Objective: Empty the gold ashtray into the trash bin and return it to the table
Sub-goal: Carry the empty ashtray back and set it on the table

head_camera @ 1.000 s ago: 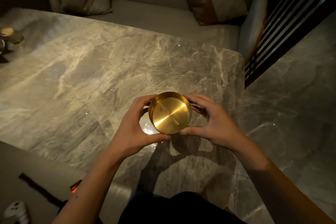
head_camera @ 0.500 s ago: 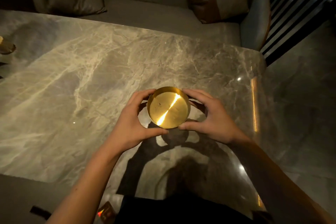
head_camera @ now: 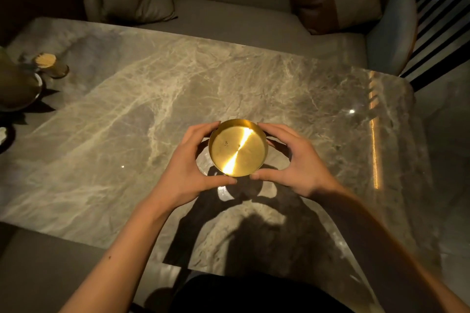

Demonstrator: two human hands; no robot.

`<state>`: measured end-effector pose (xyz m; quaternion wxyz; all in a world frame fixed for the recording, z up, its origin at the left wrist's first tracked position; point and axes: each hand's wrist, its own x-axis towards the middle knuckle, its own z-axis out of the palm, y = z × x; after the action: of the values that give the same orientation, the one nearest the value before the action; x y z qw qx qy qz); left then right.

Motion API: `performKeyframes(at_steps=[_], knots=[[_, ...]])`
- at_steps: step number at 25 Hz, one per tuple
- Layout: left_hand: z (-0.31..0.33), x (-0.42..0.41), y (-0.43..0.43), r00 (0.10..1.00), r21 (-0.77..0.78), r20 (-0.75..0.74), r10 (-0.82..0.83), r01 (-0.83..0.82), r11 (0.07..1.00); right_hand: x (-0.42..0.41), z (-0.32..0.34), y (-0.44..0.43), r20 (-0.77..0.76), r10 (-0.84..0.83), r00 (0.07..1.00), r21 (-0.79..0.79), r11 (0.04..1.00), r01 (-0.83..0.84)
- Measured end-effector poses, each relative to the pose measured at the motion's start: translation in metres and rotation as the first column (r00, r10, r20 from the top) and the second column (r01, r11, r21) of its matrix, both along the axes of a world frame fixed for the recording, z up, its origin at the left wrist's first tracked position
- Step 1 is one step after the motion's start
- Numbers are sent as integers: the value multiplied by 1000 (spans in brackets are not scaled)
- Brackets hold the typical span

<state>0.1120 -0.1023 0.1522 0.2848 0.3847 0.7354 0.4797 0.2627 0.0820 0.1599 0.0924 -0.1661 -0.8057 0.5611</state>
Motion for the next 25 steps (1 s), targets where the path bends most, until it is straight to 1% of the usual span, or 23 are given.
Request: performKeyframes(at_steps=[2,5,9,12,15,18,22,23,25], knots=[[0,2,-8,998,-16,-29,49,-50,999,-7,-3,-1,1,46,999,-9,999,-46],[-1,3,-26,991,-32,-24,134,-134,990,-22,-7,-11,1,116,993,3,993,-116],[-3,-12,-57,972,-48,-17,233,-233,971,-50,-13,-38,6,129,992,-1,992,-129],[-8,-33,-82,964,-58,-4,267,-267,962,-74,-19,-63,21,123,992,-10,992,-123],[-17,-74,-115,963,-63,9,271,-270,961,-113,-29,-100,41,99,994,-20,995,-98],[-36,-133,-163,958,-52,64,281,-278,959,-171,-42,-148,67,74,995,3,997,-75],[-60,-212,-237,942,-84,120,315,-306,948,-255,-58,-222,142,102,985,-16,995,-101],[-64,-230,-259,943,-84,121,309,-300,950,-275,-62,-243,152,120,981,-13,993,-120],[-73,-260,-296,953,-67,65,295,-291,955,-309,-69,-279,152,147,977,-1,989,-149]])
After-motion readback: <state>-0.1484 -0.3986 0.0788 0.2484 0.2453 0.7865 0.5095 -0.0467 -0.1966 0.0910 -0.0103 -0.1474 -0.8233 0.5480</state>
